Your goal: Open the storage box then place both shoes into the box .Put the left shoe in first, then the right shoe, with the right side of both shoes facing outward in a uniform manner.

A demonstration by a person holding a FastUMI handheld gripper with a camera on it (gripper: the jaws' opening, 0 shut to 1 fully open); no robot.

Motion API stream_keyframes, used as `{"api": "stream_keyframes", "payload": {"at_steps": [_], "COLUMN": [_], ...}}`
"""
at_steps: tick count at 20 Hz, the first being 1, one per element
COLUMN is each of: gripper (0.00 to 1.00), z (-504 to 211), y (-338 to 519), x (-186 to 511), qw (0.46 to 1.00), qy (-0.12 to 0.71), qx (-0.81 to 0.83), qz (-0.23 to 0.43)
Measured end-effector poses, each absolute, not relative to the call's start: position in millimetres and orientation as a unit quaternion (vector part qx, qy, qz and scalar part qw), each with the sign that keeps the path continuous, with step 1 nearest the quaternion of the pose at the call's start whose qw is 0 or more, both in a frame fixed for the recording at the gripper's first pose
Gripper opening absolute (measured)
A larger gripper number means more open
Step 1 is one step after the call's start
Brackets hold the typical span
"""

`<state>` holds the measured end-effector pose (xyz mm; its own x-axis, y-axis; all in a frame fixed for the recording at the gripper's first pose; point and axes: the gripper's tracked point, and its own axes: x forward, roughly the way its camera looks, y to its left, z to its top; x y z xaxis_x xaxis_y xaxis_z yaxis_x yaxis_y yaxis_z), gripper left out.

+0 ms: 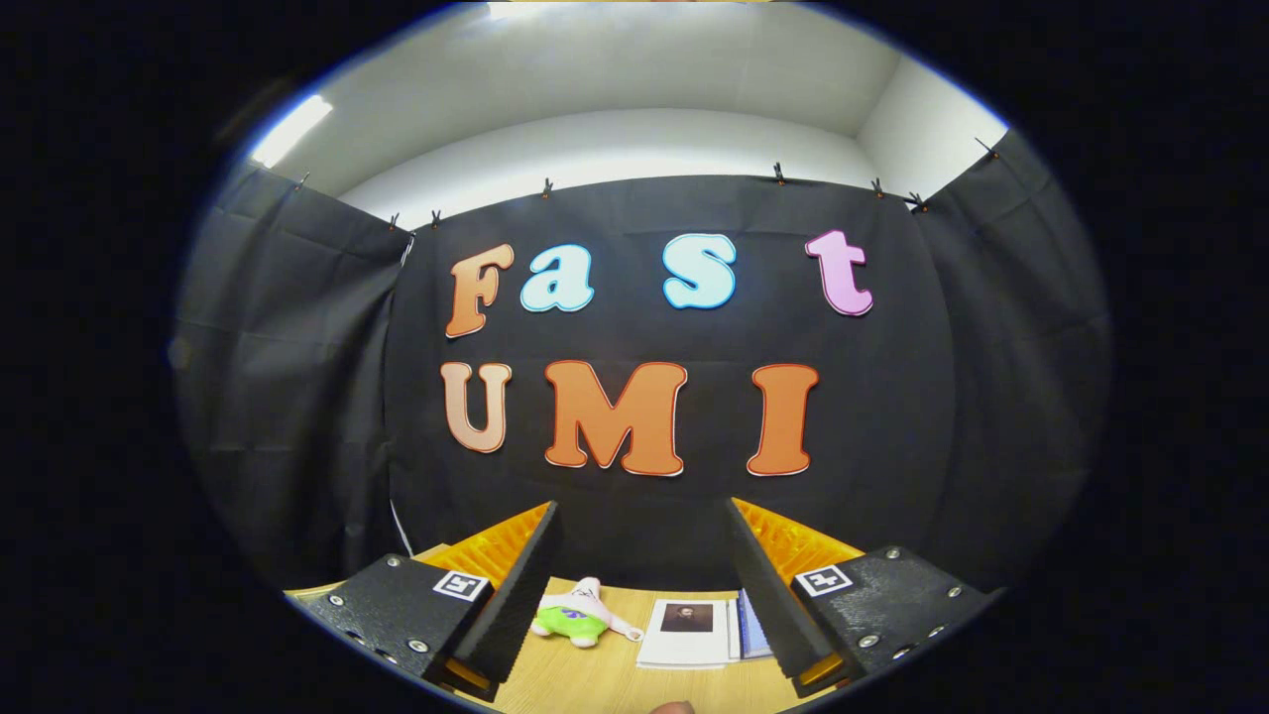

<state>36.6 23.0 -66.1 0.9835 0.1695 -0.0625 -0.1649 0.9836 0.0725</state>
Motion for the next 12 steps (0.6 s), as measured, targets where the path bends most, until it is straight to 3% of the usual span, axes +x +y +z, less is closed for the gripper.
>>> {"api": "stream_keyframes", "payload": {"at_steps": [12], "gripper": [0.97], "z": [-54.3], "y": [18.0], "x": [30.6], "qw": [0.995], "qy": [-0.003], "qx": [0.038], "qz": [0.091]}}
